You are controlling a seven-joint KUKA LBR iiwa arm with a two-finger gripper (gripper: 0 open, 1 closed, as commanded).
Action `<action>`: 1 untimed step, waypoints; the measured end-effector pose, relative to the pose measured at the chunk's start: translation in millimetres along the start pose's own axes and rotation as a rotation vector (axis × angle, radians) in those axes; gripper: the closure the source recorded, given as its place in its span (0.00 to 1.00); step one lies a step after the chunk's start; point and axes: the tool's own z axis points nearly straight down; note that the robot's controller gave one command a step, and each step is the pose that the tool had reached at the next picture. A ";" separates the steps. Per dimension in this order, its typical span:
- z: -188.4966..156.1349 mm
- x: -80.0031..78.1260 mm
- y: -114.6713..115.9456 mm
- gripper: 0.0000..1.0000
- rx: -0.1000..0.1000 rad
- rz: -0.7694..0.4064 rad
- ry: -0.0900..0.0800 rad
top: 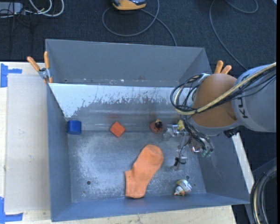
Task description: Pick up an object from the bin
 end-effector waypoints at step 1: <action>12.5 2.2 40.7 0.00 0.001 -0.255 0.003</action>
Offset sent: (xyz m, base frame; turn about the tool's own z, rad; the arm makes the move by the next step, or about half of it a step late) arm -0.0218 0.0946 0.0093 -0.1441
